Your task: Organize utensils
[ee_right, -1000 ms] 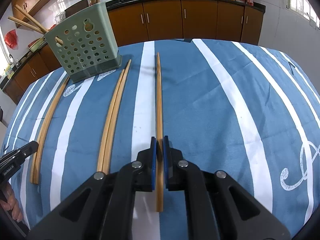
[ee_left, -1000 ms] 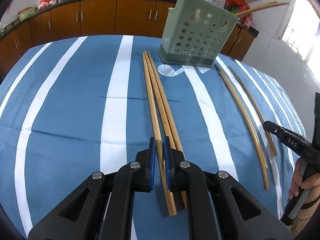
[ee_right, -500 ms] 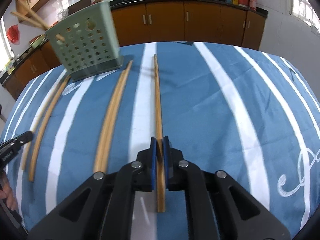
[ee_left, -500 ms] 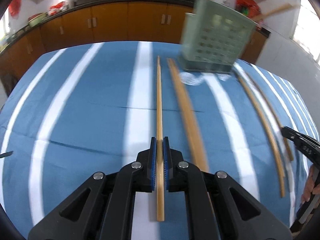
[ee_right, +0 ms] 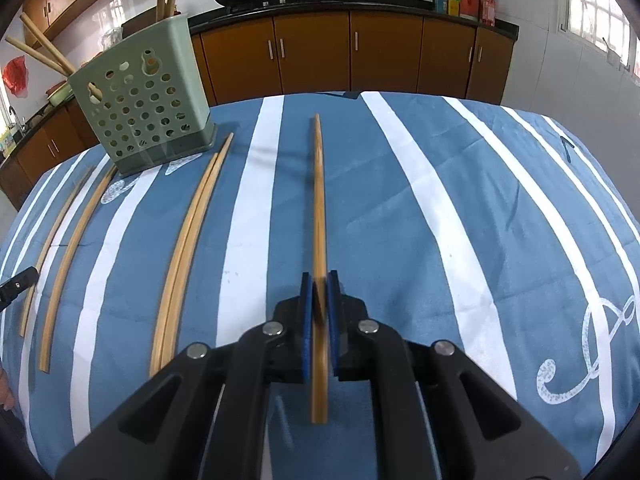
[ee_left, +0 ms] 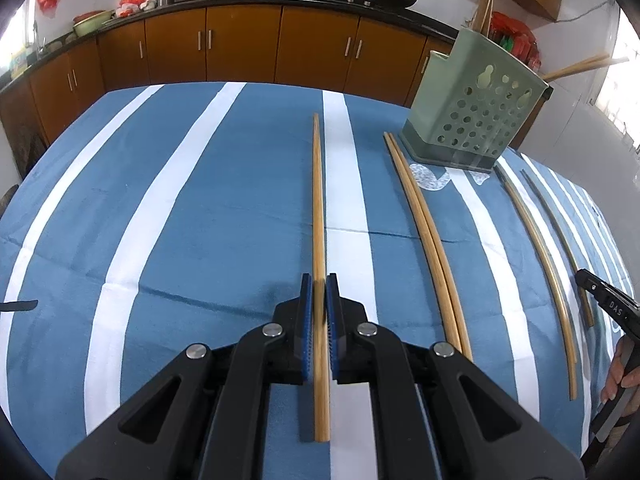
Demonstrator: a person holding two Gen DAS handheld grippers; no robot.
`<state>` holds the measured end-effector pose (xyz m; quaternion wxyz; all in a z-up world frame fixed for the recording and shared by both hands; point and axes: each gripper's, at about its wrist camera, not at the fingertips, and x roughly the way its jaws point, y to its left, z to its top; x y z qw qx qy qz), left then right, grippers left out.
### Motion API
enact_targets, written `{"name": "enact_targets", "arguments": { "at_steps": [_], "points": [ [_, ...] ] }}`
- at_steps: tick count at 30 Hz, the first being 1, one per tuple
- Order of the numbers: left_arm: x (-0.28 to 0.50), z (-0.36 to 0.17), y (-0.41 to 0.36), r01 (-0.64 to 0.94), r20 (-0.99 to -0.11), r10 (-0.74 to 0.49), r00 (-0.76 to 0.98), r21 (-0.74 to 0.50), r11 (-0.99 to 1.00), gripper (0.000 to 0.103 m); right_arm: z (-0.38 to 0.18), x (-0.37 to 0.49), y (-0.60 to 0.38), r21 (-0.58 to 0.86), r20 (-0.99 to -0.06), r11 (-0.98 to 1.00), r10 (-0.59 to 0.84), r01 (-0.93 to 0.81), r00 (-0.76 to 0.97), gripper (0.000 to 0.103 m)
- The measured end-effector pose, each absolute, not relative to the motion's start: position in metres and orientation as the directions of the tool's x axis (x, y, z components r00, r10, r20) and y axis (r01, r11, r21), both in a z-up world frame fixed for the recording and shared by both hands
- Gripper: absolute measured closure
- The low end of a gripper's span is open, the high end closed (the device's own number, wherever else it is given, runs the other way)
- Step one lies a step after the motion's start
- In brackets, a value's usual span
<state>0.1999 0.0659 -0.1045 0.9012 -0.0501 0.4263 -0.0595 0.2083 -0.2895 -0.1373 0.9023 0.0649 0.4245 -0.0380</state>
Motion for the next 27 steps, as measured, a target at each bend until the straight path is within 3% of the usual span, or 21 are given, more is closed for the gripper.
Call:
{"name": "enact_targets", "arguments": {
  "at_steps": [27],
  "points": [
    [0.1991, -0.1055, 0.0721, 0.060, -0.757, -0.176, 0.629, -0.178, 0.982, 0.095, -0.1377, 0.2087, -0.2884, 0.081, -0.772, 0.989, -0.016, 0.123, 0.636, 0.094]
  ]
}}
